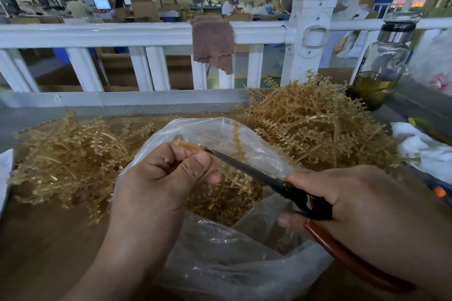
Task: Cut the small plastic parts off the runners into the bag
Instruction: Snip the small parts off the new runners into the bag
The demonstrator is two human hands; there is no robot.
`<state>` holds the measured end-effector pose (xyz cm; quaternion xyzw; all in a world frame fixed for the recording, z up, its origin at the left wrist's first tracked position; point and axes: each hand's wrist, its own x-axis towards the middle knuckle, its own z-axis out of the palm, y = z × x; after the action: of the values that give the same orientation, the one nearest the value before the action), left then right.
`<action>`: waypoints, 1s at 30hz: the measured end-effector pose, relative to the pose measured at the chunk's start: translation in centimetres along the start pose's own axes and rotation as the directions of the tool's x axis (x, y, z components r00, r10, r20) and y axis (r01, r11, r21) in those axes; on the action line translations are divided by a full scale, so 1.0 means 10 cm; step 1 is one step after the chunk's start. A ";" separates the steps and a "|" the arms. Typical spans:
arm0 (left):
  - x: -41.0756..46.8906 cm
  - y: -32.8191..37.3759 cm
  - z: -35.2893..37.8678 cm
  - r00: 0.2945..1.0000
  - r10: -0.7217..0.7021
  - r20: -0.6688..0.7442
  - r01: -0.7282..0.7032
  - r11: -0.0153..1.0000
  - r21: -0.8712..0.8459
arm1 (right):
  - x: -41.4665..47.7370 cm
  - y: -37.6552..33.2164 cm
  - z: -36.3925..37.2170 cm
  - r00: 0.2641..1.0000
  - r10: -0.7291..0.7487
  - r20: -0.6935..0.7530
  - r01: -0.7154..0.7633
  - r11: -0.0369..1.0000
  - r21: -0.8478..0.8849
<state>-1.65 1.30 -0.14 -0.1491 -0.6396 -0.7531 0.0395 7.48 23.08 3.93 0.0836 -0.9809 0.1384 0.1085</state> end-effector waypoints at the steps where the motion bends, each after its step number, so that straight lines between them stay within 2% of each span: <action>1: 0.00 0.00 0.00 1.000 0.003 0.002 -0.003 1.000 0.012 | 0.00 0.00 0.00 1.000 -0.002 -0.001 0.002 1.000 -0.003; 7: -0.01 -0.01 -0.01 1.000 0.011 0.011 -0.012 0.999 0.047 | 0.00 -0.01 -0.02 1.000 0.017 0.022 -0.016 0.999 -0.036; 14: 0.01 -0.03 -0.04 1.000 0.015 0.009 -0.015 0.999 0.050 | 0.02 -0.01 0.01 0.997 0.016 0.078 -0.019 0.999 0.037; 17: 0.00 0.00 -0.03 1.000 0.030 -0.004 -0.030 0.999 -0.028 | 0.03 0.00 0.03 0.996 0.025 0.083 -0.028 0.999 0.033; 23: 0.00 -0.01 0.01 0.999 0.043 0.005 -0.043 0.997 -0.070 | 0.01 0.00 0.03 0.999 0.019 0.048 -0.021 0.999 0.029; 30: 0.00 0.02 0.00 0.998 0.046 0.036 -0.045 0.998 -0.040 | 0.00 -0.01 -0.03 0.998 0.006 0.055 -0.007 1.000 0.004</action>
<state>-1.64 1.27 0.02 -0.1782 -0.6219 -0.7614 0.0421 7.55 23.09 4.19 0.0844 -0.9834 0.1386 0.0810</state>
